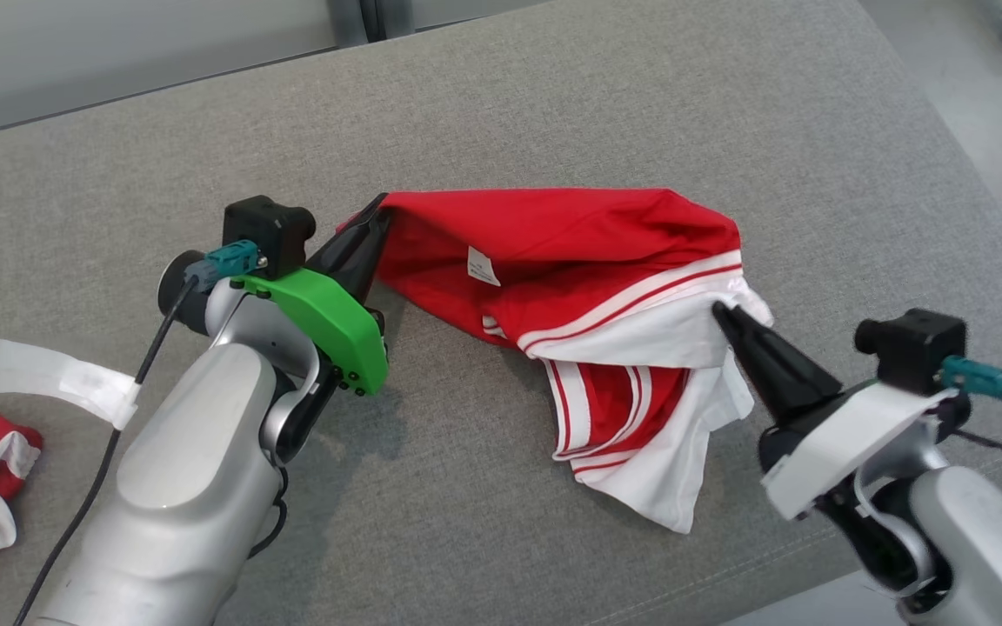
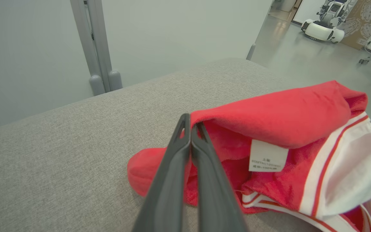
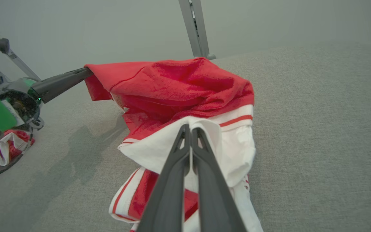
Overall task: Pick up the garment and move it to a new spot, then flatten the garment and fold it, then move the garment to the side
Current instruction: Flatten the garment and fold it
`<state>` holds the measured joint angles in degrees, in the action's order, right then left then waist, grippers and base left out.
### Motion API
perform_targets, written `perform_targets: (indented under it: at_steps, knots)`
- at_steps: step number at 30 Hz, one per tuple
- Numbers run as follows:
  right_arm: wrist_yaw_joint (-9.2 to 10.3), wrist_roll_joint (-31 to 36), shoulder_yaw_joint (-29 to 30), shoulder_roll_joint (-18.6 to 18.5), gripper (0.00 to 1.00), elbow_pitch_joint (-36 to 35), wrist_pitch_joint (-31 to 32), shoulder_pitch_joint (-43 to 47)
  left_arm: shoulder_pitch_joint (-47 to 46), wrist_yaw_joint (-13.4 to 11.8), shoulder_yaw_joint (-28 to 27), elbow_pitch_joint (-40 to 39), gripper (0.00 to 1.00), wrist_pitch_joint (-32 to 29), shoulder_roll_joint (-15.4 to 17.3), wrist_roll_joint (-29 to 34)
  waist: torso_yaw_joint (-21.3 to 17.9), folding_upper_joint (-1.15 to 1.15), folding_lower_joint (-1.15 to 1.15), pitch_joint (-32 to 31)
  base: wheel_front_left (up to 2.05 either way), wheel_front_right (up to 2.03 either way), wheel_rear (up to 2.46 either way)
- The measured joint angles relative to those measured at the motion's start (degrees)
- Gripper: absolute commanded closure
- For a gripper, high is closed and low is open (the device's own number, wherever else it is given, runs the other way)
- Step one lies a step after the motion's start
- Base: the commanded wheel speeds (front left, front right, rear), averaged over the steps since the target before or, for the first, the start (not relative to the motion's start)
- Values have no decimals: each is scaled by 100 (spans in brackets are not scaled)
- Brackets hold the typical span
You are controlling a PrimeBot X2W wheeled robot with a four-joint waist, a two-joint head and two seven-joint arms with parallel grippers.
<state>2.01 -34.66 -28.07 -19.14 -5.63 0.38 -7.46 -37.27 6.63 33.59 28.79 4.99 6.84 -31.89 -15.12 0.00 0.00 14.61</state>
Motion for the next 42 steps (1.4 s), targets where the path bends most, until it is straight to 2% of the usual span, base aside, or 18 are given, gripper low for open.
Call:
perform_targets:
  at_steps: [2,5,9,13,19,23,27,28,32,33,37,42]
  knots:
    - [-86,-167,178,-302,100,-243,236,-12,1,0,-34,-21,100,-49,51,-80,22,0,0,-23,0,0,0]
    - [-87,-300,584,-826,100,-589,557,-58,2,36,-34,-138,100,-127,177,-121,66,0,0,-78,0,0,0]
    - [143,-235,1399,-1549,100,-1025,789,-349,90,41,-11,-378,100,-367,313,-343,140,0,0,-179,0,0,0]
    - [211,-64,1971,-2252,100,-1227,1136,-638,301,44,100,-791,100,-748,345,-768,249,0,0,-287,0,0,0]
    - [208,-121,2377,-2606,100,-1557,1403,-858,466,44,561,-2310,100,-1512,388,-2246,473,0,0,-437,0,0,0]
    - [189,-122,2688,-2900,100,-1694,1474,-1109,430,44,699,-3298,100,-2141,757,-3008,643,0,0,-519,0,0,0]
    - [-57,-283,2554,-2916,100,-1712,1489,-1488,281,44,186,-3482,100,-2795,1291,-3697,795,0,0,-587,0,0,0]
    - [-140,-343,2440,-2893,100,-1701,1524,-1630,235,44,8,-3495,100,-3152,1436,-4063,846,0,0,-619,0,0,0]
    - [-270,-566,2062,-2722,100,-1675,1723,-1662,250,23,-49,-3501,100,-3884,1496,-4990,913,0,0,-610,0,0,0]
    - [-270,-566,2062,-2722,100,-1675,1723,-1662,250,23,-49,-3501,100,-3884,1496,-4990,913,0,0,-610,0,0,0]
    - [-349,-731,1452,-2315,100,-1596,1886,-1352,659,-300,-69,-3364,100,-4487,1642,-5810,905,0,0,-483,0,0,0]
    - [-349,-568,935,-1957,100,-1173,1853,-964,954,-779,-282,-2820,100,-4731,1937,-6017,842,0,0,-210,0,0,0]
